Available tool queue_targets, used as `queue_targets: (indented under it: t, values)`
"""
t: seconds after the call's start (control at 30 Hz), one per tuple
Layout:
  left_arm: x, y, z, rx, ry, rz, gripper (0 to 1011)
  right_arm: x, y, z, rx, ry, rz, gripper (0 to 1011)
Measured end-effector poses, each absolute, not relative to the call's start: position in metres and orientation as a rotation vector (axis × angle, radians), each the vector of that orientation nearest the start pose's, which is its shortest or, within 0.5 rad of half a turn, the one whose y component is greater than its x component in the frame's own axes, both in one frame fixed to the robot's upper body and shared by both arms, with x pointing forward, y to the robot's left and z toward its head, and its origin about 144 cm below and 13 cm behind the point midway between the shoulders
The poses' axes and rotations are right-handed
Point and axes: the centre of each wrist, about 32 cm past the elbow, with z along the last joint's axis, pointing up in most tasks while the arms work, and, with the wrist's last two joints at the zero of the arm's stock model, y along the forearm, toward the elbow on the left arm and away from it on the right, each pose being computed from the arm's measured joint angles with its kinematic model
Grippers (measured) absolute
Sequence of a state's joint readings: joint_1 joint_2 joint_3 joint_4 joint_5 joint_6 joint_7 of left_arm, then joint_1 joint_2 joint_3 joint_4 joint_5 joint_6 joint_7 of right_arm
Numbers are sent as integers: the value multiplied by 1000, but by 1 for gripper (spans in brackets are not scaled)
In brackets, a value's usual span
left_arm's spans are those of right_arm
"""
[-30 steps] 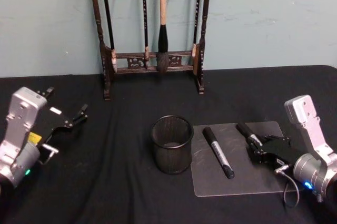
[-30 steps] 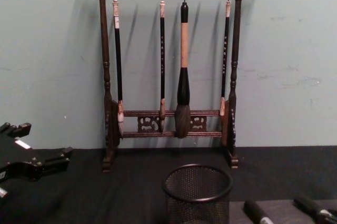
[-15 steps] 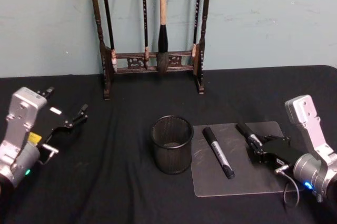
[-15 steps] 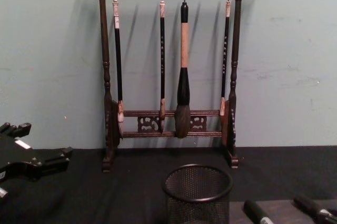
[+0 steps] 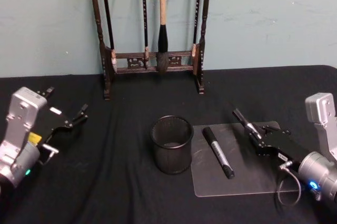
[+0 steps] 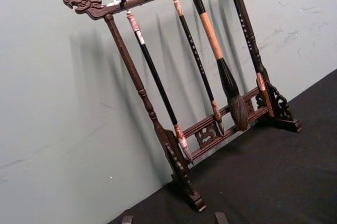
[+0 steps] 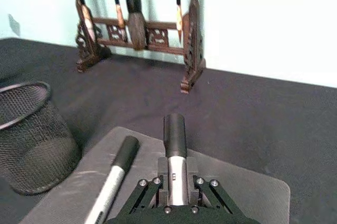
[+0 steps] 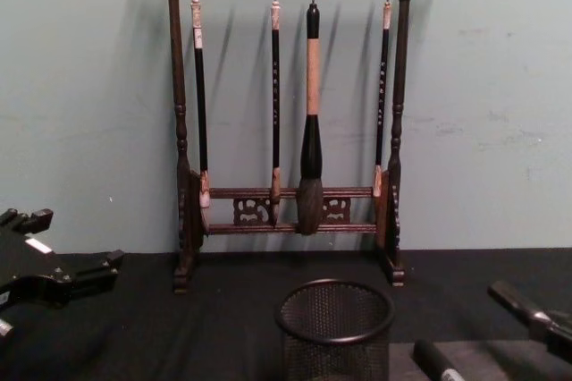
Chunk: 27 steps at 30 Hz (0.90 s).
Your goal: Pick up the water-based marker from the table and place it into the pen holder.
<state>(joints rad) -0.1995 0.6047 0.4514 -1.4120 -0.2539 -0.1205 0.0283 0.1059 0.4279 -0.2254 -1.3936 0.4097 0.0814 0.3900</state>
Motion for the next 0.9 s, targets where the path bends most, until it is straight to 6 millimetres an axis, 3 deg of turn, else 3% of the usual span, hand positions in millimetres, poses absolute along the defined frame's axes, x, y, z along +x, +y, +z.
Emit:
queue_targets:
  t: [0.53, 0.9]
  values:
    - [489, 310, 1140, 304, -285, 1248, 1009, 475, -310, 1126, -134, 124, -1004, 198]
    - [489, 310, 1140, 304, -285, 1248, 1009, 473, -295, 1136, -113, 43, -949, 197]
